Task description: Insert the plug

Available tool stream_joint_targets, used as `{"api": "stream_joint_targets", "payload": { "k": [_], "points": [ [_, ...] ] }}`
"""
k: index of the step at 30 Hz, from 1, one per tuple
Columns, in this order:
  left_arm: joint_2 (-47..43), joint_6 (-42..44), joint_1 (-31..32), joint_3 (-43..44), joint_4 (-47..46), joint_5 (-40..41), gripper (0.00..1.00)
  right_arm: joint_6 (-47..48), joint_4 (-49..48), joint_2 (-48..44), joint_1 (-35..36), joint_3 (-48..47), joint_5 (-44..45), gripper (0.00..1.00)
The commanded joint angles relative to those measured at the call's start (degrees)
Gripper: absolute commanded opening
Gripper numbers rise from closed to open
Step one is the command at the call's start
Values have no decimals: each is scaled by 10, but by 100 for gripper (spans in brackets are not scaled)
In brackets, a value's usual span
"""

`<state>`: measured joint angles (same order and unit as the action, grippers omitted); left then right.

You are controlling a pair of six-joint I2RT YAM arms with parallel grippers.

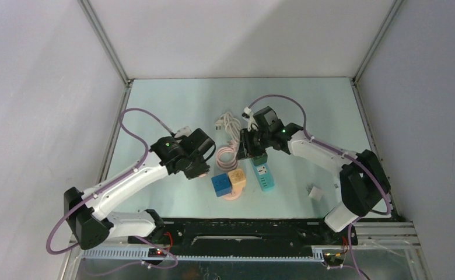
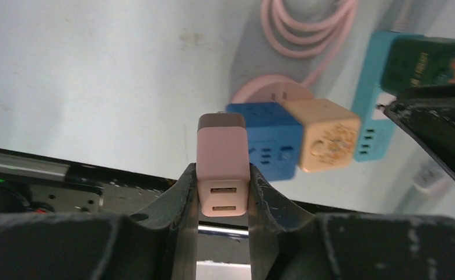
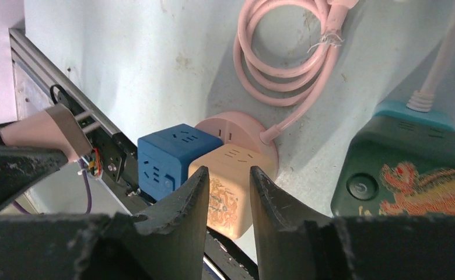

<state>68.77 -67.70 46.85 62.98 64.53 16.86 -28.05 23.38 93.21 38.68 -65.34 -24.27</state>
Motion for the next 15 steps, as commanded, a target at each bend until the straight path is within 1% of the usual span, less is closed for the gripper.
{"api": "stream_joint_targets", "payload": {
  "k": [1, 5, 8, 10, 15],
  "points": [
    [7, -85, 32, 64, 20, -10, 0, 7, 10, -48, -6, -2, 36, 34],
    [6, -140, 43, 55, -2, -47, 0, 19, 35, -71, -8, -1, 60, 35],
    [11, -166, 49, 51, -10, -69, 0, 21, 44, -95, -17, 12, 68, 35],
    [18, -178, 52, 57, 0, -72, 0, 22, 46, -114, -22, 24, 71, 35],
    [47, -177, 65, 67, 2, -77, 0, 32, 53, -155, -39, 51, 77, 35]
  ]
}}
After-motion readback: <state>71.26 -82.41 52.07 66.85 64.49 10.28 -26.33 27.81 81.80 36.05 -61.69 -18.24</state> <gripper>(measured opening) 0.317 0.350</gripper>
